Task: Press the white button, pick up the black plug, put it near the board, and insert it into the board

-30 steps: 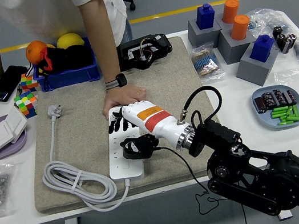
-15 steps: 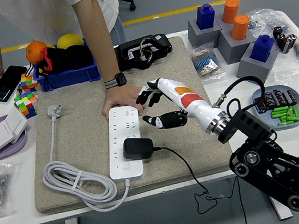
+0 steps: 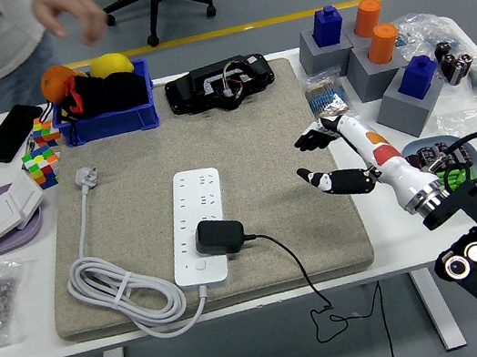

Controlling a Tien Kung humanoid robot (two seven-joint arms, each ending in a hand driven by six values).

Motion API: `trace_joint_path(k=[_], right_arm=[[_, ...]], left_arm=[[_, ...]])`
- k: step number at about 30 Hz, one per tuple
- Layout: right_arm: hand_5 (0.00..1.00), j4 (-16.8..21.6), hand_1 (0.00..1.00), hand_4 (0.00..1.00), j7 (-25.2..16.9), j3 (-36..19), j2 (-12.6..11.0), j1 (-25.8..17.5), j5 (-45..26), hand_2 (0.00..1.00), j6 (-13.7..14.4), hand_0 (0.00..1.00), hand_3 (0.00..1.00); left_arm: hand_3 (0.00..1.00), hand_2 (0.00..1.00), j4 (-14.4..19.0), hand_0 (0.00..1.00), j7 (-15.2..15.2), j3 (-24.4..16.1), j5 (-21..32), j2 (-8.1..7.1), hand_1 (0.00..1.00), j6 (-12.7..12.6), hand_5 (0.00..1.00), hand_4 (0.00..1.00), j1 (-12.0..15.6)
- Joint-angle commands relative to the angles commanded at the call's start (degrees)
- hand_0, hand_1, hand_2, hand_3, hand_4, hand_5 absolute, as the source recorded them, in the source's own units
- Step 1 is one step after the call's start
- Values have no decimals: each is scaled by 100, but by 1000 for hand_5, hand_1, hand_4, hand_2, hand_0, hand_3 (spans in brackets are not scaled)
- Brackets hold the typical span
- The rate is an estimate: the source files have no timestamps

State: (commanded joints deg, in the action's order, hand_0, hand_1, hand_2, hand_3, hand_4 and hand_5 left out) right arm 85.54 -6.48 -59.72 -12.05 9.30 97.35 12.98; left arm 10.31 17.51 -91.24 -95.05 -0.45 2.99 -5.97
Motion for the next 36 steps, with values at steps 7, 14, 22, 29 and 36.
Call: trace_joint_path(k=[7,14,22,29,36], right_arm=[[113,84,740,823,-868,-563,42,-475,-295,688,-7,728,631],[121,256,789,837,-1201,-1094,204,-821,-377,748,-216,775,689],[163,342,864,879,-917,-1318,406,-982,-347,836,-566,851,823],[372,368,920,960,-977,-1314,383,-1057,-391,901,-523,918,917],[355,376,906,939,-1262,-1341,414,-1074,-466,874,-320,909,890]], left_arm=[[671,630,0,649,-4,5,-40,39,638,0,83,507,-39],[672,632,0,649,-29,51,6,45,638,-1,92,514,-100],[672,631,0,650,-48,125,143,45,638,-18,97,515,-164],[673,631,0,649,-52,185,185,45,638,-19,99,515,-199],[675,632,0,649,-41,187,97,45,638,-6,101,515,-205]])
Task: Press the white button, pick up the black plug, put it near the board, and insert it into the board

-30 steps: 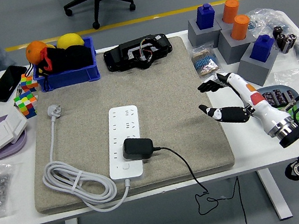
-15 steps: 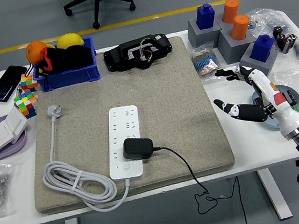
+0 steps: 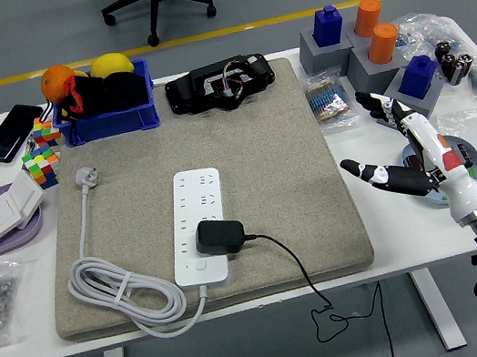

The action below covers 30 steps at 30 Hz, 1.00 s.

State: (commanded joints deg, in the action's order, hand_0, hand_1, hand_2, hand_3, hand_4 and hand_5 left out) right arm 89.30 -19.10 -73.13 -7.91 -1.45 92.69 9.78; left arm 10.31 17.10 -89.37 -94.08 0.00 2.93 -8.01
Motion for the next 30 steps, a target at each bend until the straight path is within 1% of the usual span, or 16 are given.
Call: trace_joint_path(k=[4,5,10,11,15,16,17,22,23,28,29,30], right_arm=[[355,-5,906,939,-80,-19,33,1,-77,874,49,909,890],[304,-7,877,895,-84,-23,38,5,-89,840,54,865,858],[304,-10,877,895,-2,7,27,1,-354,840,-33,865,858],[291,-3,838,887,23,-2,30,-12,-398,800,-54,820,835],[291,28,838,887,175,-84,125,-136,-537,800,-149,820,835],[291,30,838,887,195,-91,144,-161,-543,800,-158,820,835],[276,32,821,878,217,-96,160,-182,-539,765,-165,788,822],[276,54,821,878,345,-125,235,-320,-515,765,-173,788,822],[255,62,788,856,365,-149,258,-366,-516,745,-172,768,801],[255,88,788,856,422,-224,333,-493,-513,745,-190,768,801],[239,89,745,835,430,-227,336,-502,-515,709,-192,743,770],[239,92,745,835,443,-231,341,-518,-512,709,-192,743,770]], left_arm=[[675,632,0,649,10,-11,-58,-2,638,20,101,515,3],[674,632,0,650,11,-12,-70,-5,638,24,102,515,-3],[674,632,0,650,18,30,-116,-49,638,60,102,515,1],[674,632,0,648,22,21,-139,-54,638,66,103,514,12],[674,632,0,648,41,-86,-311,-68,638,92,103,514,140],[674,632,0,648,44,-104,-335,-70,638,96,103,514,171],[674,632,0,649,45,-127,-364,-71,639,98,94,512,200],[674,632,0,649,42,-193,-433,-74,639,114,94,512,365],[675,632,0,649,39,-205,-447,-77,638,119,95,513,405],[675,632,0,649,31,-293,-515,-95,638,118,95,513,493],[674,633,0,649,32,-307,-531,-97,638,120,93,512,503],[674,633,0,649,35,-329,-558,-102,638,123,93,512,517]])
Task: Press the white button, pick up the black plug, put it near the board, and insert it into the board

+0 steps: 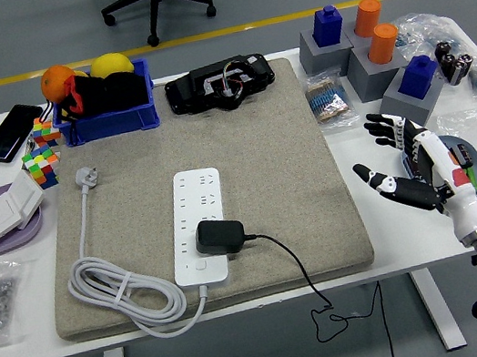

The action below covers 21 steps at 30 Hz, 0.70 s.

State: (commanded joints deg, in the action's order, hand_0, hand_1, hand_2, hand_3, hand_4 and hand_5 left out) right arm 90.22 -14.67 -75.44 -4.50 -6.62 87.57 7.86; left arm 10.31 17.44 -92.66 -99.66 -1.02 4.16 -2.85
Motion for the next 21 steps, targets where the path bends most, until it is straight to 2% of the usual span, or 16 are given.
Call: trace_joint_path(k=[4,5,21], right_arm=[[239,7,745,835,42,-15,34,-20,-16,709,1,743,770],[238,6,691,814,60,-16,42,-20,-13,684,-4,715,695],[232,3,664,798,138,-18,89,-80,0,671,-51,700,648]], left_arm=[[674,633,0,649,3,-64,-59,-3,638,1,93,512,15],[675,633,0,649,5,-60,-58,-2,638,4,94,514,17],[675,633,0,649,18,-136,-135,-18,639,1,93,518,99]])
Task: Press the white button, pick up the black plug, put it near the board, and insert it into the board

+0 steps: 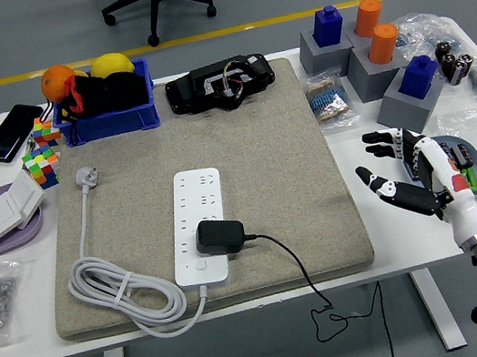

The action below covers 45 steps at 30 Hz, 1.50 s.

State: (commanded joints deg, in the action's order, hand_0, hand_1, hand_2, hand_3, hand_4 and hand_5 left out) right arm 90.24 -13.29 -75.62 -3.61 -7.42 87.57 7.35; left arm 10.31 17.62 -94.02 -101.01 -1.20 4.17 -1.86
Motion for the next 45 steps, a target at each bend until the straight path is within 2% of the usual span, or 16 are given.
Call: trace_joint_path(k=[21,31,45], right_arm=[[202,-47,643,762,94,138,-11,334,16,651,-50,690,634],[203,-31,640,756,65,159,-63,516,1,649,-23,681,632],[201,-27,637,750,65,207,-87,594,-81,650,-36,678,631]], left_arm=[[676,634,0,650,-10,175,230,49,640,-31,91,525,-204],[676,634,0,650,-43,394,474,70,640,-61,92,526,-321],[676,634,0,650,-22,265,374,73,640,-62,92,527,-316]])
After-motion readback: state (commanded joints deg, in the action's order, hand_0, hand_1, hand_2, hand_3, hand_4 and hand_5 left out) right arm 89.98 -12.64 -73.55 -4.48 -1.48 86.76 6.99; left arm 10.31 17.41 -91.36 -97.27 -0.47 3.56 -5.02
